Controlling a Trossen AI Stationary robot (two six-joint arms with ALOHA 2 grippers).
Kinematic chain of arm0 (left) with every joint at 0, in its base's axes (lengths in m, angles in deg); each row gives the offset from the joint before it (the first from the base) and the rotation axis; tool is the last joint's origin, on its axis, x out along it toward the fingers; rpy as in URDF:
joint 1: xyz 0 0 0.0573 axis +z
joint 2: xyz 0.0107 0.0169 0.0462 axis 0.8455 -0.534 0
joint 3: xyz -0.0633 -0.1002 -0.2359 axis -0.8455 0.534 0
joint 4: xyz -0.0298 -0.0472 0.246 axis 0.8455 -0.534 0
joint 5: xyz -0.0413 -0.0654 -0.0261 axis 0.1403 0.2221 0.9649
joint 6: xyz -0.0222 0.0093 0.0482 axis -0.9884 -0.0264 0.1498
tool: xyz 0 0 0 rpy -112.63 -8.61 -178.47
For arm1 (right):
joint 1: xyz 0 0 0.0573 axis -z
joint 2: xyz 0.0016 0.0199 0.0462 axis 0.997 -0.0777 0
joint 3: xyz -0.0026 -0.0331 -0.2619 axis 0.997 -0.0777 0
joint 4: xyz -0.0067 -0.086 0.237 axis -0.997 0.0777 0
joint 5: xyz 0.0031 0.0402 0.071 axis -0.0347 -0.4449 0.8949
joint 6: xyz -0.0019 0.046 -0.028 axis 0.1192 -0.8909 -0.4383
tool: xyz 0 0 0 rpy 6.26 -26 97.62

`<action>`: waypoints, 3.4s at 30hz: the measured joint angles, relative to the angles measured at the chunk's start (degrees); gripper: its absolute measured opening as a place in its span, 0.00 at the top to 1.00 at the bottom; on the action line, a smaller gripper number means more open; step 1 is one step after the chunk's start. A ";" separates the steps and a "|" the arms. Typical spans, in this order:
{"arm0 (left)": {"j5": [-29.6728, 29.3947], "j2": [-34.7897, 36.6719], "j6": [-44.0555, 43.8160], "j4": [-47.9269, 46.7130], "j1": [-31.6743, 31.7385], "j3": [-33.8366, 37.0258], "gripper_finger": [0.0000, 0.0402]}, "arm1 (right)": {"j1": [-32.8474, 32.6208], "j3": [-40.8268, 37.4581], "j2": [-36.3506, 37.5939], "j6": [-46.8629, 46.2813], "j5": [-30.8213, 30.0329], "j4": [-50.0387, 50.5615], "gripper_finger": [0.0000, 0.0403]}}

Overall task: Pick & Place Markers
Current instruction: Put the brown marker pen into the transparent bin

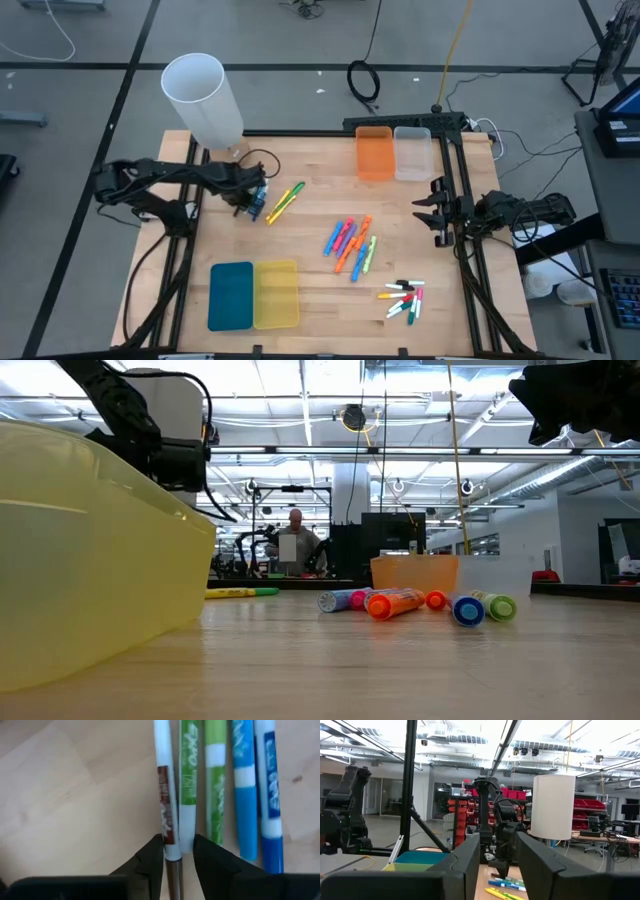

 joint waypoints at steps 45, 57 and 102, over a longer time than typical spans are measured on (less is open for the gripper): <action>-1.66 2.60 -1.74 -8.88 -0.34 -0.13 0.63 | 0.00 0.01 0.00 -2.72 0.11 0.32 0.71; -1.33 2.67 -0.01 -5.52 -0.34 1.07 0.63 | 0.00 0.01 0.00 -2.69 0.06 0.32 0.71; -11.56 20.23 25.79 30.78 -17.16 -2.86 0.92 | 0.02 0.02 -4.09 -7.13 -11.93 0.19 0.71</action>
